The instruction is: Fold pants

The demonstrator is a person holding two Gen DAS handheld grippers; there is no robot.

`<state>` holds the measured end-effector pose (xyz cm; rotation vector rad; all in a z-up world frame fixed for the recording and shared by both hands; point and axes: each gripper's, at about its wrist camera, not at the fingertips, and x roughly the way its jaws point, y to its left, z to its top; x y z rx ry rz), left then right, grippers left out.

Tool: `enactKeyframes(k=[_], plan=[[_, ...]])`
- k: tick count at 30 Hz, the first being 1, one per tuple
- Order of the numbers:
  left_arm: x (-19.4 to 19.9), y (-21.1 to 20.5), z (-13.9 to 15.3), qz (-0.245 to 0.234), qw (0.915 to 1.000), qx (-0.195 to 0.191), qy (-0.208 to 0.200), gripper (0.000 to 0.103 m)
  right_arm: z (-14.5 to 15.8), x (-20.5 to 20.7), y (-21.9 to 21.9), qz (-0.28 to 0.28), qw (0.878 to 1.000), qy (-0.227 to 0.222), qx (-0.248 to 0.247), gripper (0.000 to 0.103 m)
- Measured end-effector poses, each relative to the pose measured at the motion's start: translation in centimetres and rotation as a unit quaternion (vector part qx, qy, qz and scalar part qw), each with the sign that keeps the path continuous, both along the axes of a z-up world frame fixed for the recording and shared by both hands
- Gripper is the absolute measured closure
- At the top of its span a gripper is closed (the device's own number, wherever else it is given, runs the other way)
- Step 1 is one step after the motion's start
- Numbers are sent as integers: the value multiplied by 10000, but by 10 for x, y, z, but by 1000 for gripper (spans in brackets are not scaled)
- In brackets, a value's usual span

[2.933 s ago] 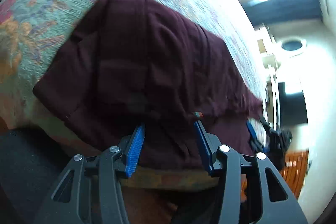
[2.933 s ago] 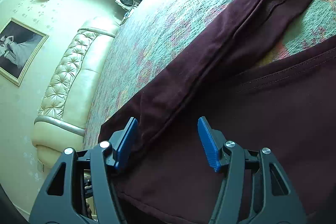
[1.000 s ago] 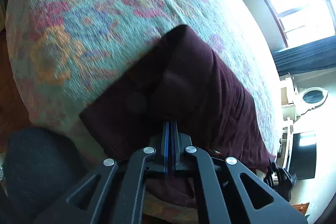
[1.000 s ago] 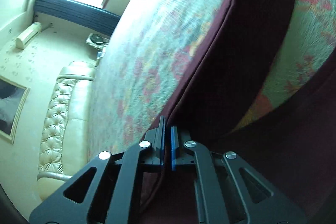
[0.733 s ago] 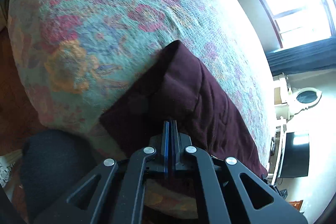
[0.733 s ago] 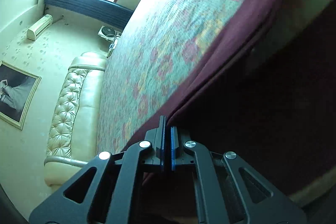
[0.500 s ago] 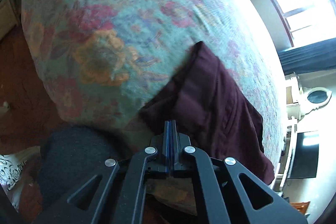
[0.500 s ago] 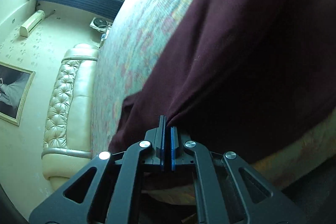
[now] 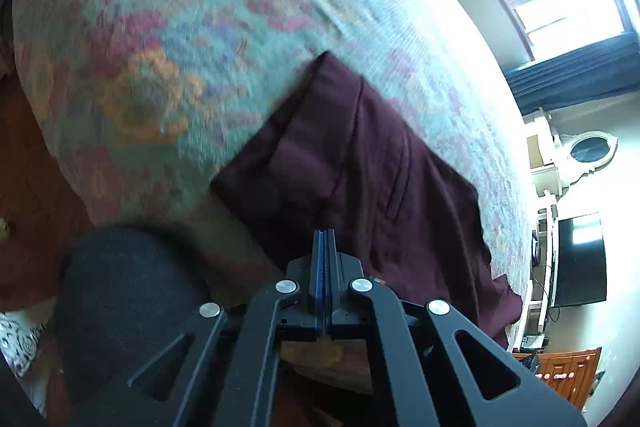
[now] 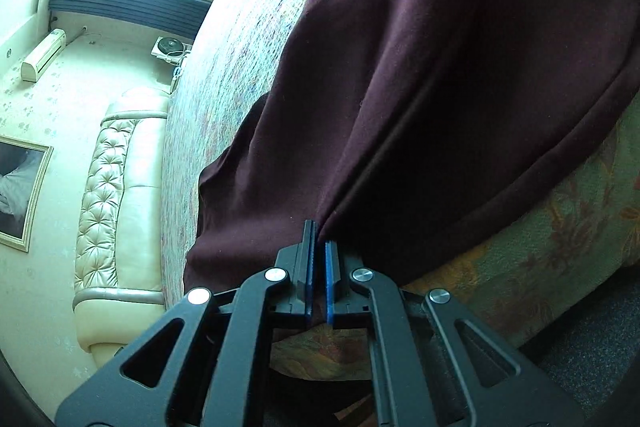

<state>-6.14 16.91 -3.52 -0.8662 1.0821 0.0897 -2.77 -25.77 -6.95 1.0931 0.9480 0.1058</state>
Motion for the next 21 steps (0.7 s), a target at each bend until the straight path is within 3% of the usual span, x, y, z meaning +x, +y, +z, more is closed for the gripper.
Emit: enactKeyframes(k=[5, 6, 7, 9, 10, 12, 21], plan=[[1, -3, -17, 101, 9989, -437, 167, 103, -2, 2, 2, 23, 10000, 18, 24, 99], [2, -4, -17, 107, 9989, -434, 143, 97, -2, 3, 1, 39, 10000, 31, 16, 99], [4, -4, -17, 109, 9990, -411, 117, 91, -3, 3, 2, 39, 10000, 40, 25, 99], [8, -3, -17, 183, 9991, -388, 20, 53, -3, 5, 2, 46, 10000, 59, 40, 99], [10, -4, -17, 211, 9988, -432, 13, 47, -1, 6, 4, 39, 10000, 64, 60, 98], [11, -3, -21, 334, 9975, -624, 51, 44, -2, 6, 4, 31, 9999, 80, 94, 98], [21, 1, -23, 385, 9966, -720, -70, 44, -8, 4, 0, 51, 9998, 82, 165, 95]])
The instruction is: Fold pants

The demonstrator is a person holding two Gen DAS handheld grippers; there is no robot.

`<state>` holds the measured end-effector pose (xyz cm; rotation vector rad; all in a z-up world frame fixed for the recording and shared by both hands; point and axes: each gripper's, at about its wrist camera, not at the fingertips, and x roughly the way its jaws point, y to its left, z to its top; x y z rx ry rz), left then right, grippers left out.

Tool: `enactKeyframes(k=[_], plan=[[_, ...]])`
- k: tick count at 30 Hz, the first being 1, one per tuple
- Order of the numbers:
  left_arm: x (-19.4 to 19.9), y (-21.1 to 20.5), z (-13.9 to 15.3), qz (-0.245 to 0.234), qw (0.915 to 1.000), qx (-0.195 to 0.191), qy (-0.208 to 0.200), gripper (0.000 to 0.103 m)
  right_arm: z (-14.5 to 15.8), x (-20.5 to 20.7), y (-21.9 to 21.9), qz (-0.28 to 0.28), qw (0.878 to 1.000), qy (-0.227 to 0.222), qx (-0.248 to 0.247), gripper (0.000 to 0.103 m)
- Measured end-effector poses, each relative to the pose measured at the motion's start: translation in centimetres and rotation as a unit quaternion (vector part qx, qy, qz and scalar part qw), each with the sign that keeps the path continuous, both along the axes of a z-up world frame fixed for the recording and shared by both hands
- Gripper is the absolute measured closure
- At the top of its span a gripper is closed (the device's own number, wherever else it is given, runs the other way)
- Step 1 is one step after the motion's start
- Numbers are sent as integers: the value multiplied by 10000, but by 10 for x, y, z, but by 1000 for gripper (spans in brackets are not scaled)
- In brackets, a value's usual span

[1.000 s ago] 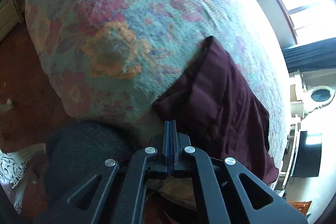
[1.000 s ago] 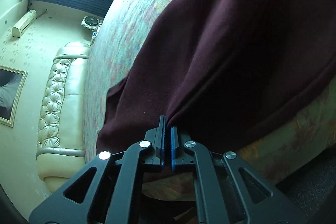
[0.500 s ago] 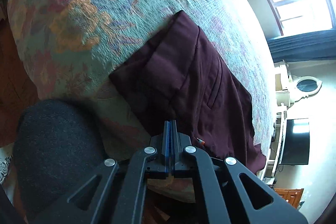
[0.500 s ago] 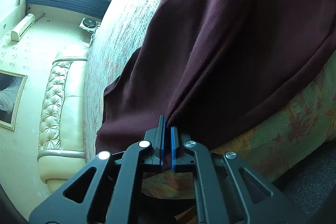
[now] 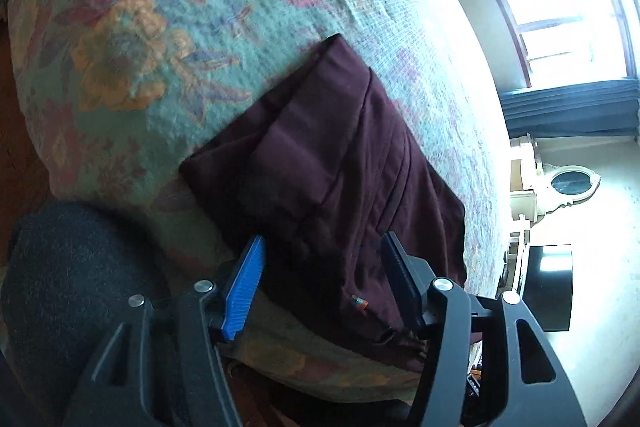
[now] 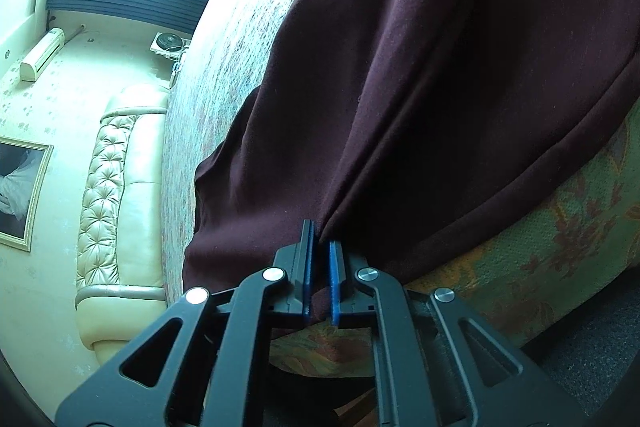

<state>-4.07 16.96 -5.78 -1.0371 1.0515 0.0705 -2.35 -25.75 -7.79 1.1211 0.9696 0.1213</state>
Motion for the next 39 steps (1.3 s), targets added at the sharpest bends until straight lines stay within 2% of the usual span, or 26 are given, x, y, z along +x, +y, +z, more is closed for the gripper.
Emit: enactKeyframes(k=[4, 5, 6, 7, 9, 14, 17, 19, 21, 25, 26, 28, 31, 33, 35, 36, 37, 38, 39], plan=[[11, 4, -12, -1, 9998, -100, 176, 44, -1, -1, 1, 0, 10000, -4, -5, 95], [9, 4, -13, -1, 9998, -106, 192, 50, -1, -1, 1, 4, 10000, -2, -13, 95], [8, 5, -15, 3, 9996, -19, 295, 65, -1, -1, 1, 11, 10000, -3, -22, 95], [7, 5, -16, -6, 9993, 51, 360, 72, 0, -1, 1, 24, 10000, -6, -46, 96], [4, 11, -17, 13, 9994, -25, 332, 79, 7, -1, 5, 48, 9999, -76, -132, 99], [-5, 18, 6, 40, 9992, 364, 176, 82, 30, -11, 14, 92, 9991, -357, -195, 99], [-2, 19, 2, -71, 9982, 562, 205, 82, 23, -14, 18, 174, 9992, -260, -251, 99], [1, 24, -11, -52, 9988, 350, 353, 82, 3, -15, 14, 107, 9999, 2, 7, 99], [2, 26, -11, -130, 9990, 301, 293, 79, -8, -18, 7, -10, 9990, 85, 429, 99], [0, 19, 12, -675, 9944, 806, 121, 74, 12, -25, -14, -41, 9986, -165, 497, 87], [-5, 15, 20, -839, 9918, 960, 43, 74, 19, -29, -24, -107, 9983, -256, 506, 86], [-14, 8, 30, -1092, 9887, 1020, -108, 74, 36, -41, -58, -407, 9972, -486, 389, 86], [-19, -2, 50, -1295, 9831, 1244, -368, 72, 54, -65, -127, -1119, 9913, -690, -32, 86], [-11, -9, 63, -1358, 9763, 1574, -611, 59, 67, -76, -190, -1605, 9826, -868, -349, 83], [5, -19, 71, -1392, 9692, 1859, -825, 50, 77, -78, -245, -1890, 9733, -919, -919, 76], [15, -26, 73, -1443, 9648, 1987, -939, 41, 82, -73, -278, -1903, 9684, -855, -1365, 74], [25, -32, 74, -1458, 9622, 2064, -1012, 36, 82, -67, -300, -1860, 9652, -738, -1685, 71], [33, -36, 73, -1464, 9619, 2062, -1039, 32, 81, -60, -319, -1854, 9600, -526, -2031, 69], [44, -42, 69, -1511, 9619, 2035, -1027, 32, 73, -50, -341, -1790, 9544, -172, -2383, 67]])
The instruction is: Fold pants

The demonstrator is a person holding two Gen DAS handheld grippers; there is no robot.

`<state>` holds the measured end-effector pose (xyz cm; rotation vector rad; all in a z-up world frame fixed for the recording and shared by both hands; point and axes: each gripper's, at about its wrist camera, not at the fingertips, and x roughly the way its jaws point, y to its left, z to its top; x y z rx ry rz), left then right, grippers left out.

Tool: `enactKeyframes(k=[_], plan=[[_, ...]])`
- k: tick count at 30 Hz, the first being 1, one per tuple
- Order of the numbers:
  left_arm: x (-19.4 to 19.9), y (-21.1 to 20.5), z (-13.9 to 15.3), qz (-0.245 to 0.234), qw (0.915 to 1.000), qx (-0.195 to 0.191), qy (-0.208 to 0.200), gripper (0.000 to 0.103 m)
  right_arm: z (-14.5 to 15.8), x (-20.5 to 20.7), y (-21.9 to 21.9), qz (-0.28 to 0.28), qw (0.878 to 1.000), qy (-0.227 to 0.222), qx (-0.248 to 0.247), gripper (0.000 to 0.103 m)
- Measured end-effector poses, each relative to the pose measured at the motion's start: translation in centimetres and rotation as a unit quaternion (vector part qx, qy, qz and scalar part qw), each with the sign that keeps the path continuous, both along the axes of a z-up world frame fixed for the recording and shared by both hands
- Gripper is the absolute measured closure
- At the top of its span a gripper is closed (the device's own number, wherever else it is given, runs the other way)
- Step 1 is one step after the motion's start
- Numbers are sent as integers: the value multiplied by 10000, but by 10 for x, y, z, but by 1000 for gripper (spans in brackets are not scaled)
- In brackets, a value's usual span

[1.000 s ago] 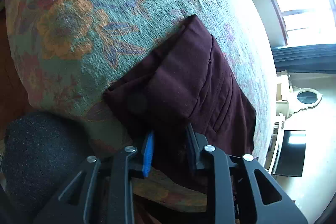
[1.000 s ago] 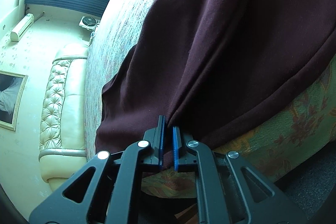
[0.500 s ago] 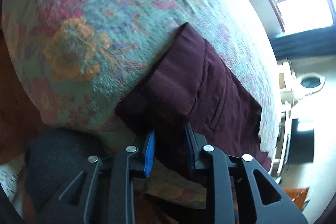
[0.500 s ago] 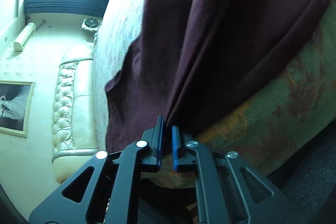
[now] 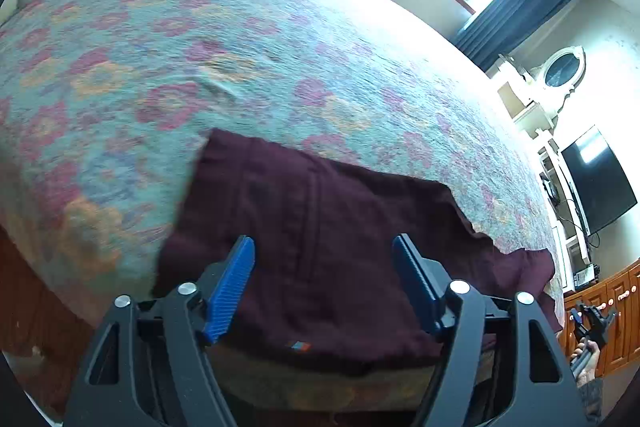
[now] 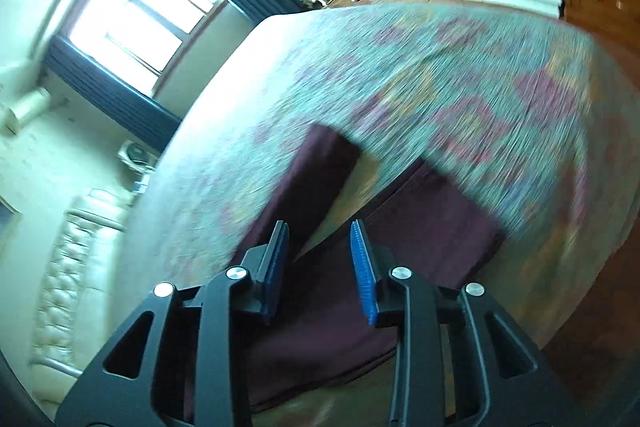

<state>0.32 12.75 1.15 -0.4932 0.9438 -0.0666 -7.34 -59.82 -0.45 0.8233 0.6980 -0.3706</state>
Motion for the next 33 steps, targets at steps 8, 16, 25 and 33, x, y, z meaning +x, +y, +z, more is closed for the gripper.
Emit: enactKeyframes(k=[8, 16, 25, 33], plan=[[20, -22, -45, 263, 9977, -59, 625, 32, -59, 48, -11, 1012, 9898, 965, 286, 103], [26, -30, -47, 192, 9981, 242, 540, 29, -27, 38, -42, 165, 9927, 945, -735, 103], [27, -29, -48, 168, 9987, 148, 456, 25, -61, 41, -40, 870, 9914, 972, 134, 60], [27, -30, -49, 235, 9987, 171, 414, 25, -51, 56, -18, 1376, 9847, 1037, -259, 97]])
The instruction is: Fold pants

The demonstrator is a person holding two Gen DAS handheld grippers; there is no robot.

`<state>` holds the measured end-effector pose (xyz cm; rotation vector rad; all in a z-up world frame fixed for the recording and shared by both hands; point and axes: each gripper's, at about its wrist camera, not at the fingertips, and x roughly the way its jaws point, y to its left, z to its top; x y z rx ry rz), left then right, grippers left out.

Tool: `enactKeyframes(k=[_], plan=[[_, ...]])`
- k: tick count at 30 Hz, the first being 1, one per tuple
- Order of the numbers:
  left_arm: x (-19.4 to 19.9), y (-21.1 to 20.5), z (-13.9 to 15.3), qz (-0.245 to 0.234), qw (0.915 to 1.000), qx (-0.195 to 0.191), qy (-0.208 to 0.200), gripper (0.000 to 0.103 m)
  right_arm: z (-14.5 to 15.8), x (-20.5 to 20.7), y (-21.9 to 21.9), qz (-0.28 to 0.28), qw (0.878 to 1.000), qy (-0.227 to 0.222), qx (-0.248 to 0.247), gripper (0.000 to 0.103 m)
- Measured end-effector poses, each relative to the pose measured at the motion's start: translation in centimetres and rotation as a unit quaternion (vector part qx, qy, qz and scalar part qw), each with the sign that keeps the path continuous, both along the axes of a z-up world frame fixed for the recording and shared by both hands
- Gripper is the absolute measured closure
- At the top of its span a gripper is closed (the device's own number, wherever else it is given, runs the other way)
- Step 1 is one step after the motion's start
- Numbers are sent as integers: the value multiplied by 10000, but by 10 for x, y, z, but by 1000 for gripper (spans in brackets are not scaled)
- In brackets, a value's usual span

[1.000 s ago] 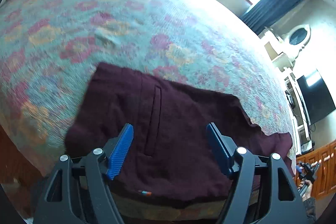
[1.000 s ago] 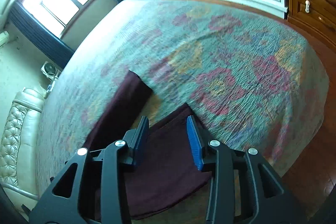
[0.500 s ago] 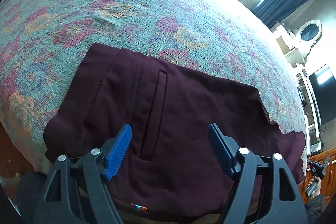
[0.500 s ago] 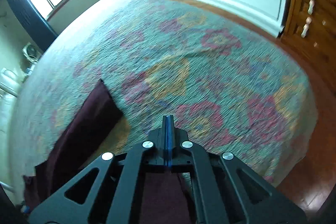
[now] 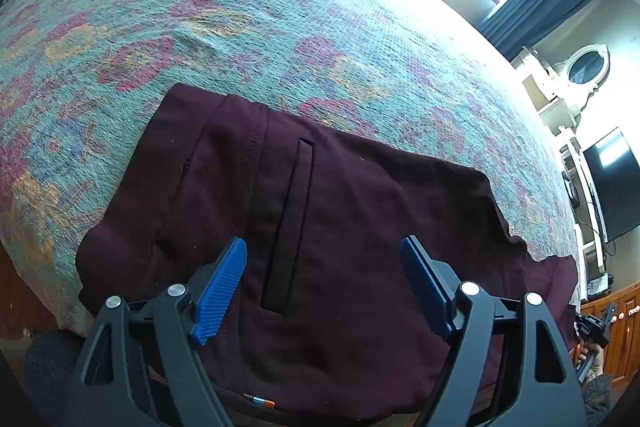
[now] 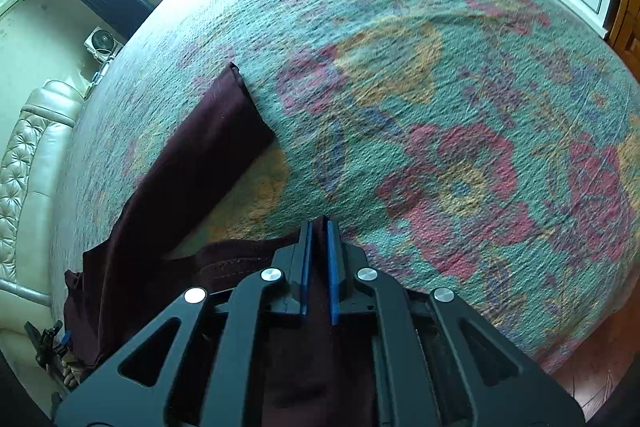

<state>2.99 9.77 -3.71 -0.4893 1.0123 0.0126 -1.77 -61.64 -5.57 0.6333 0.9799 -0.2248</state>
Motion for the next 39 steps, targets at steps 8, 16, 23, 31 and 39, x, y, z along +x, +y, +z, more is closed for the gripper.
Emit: enactKeyframes(k=[8, 16, 23, 31, 39], plan=[[0, -5, -1, 13, 9999, 138, -25, 23, -3, -10, -12, -629, 9971, -429, 3, 98], [3, -7, -2, 9, 9999, 100, -16, 20, -16, 9, 10, -893, 9746, -1174, 1686, 94], [3, -6, -2, 3, 10000, 73, -51, 19, -59, 45, 25, -1350, 9646, -1066, 2000, 84], [1, -3, -3, 67, 9999, -68, -131, 18, -55, 52, 40, -1786, 9531, -1483, 1941, 61], [0, 1, -3, 45, 9996, -203, -170, 18, -51, 49, 52, -1990, 9468, -1663, 1905, 100]])
